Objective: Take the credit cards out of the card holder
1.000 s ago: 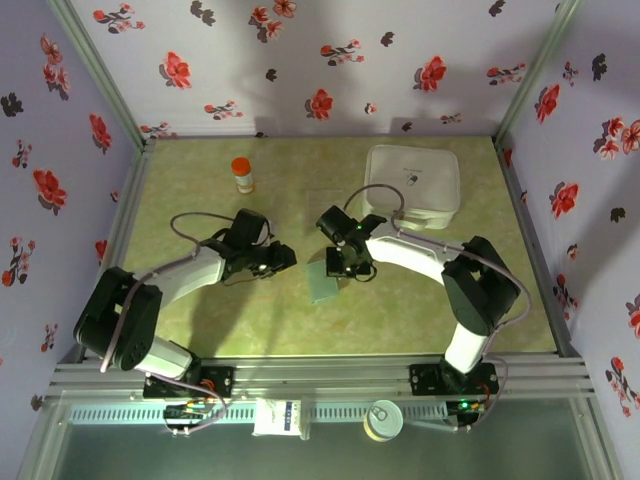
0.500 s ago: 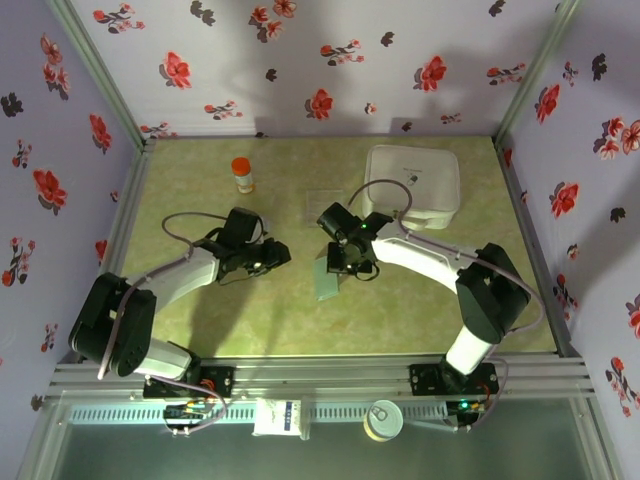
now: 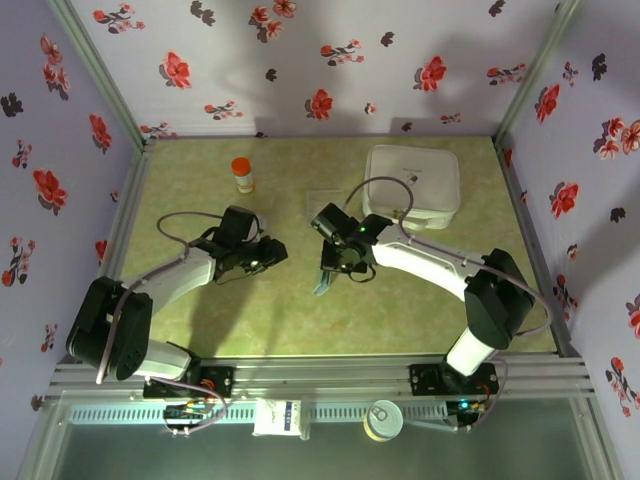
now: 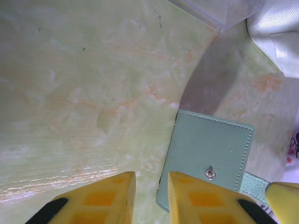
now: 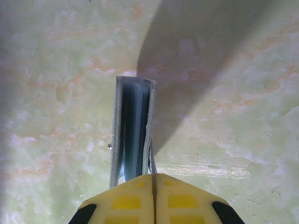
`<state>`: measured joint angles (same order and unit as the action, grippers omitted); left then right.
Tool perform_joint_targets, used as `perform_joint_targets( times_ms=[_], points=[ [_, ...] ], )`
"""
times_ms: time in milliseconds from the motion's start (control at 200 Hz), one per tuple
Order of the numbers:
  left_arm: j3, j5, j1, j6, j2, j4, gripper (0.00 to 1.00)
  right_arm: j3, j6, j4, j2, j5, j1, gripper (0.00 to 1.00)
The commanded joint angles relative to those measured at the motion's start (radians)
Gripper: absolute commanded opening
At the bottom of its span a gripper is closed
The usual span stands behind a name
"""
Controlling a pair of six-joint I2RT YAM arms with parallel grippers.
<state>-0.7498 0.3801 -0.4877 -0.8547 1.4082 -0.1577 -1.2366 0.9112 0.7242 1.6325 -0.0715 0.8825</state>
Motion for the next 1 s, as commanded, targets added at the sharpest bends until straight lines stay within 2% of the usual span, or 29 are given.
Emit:
perform_joint_targets(
  times_ms=[0, 120, 235, 395, 715, 995],
  points=[
    [0.013, -0.016, 0.012, 0.010, -0.019, -0.028, 0.24, -0.025, 0.053, -0.018, -0.029, -0.044, 0.010, 0.00],
    [0.012, -0.003, 0.014, 0.008, -0.022, -0.029, 0.24, -0.029, 0.058, -0.052, -0.027, -0.029, 0.020, 0.00],
    [0.013, 0.007, 0.013, 0.007, -0.026, -0.032, 0.24, -0.042, 0.011, -0.103, -0.011, 0.033, 0.026, 0.00],
    [0.018, 0.018, 0.012, 0.010, -0.023, -0.048, 0.22, -0.087, -0.061, -0.076, 0.026, 0.085, 0.025, 0.00],
    [-0.014, 0.024, -0.037, 0.017, 0.065, -0.059, 0.17, -0.034, -0.108, -0.019, -0.007, 0.066, -0.015, 0.00],
    [-0.073, 0.004, -0.075, 0.022, 0.169, -0.043, 0.13, 0.139, -0.125, -0.023, -0.076, 0.013, -0.091, 0.00]
  ],
)
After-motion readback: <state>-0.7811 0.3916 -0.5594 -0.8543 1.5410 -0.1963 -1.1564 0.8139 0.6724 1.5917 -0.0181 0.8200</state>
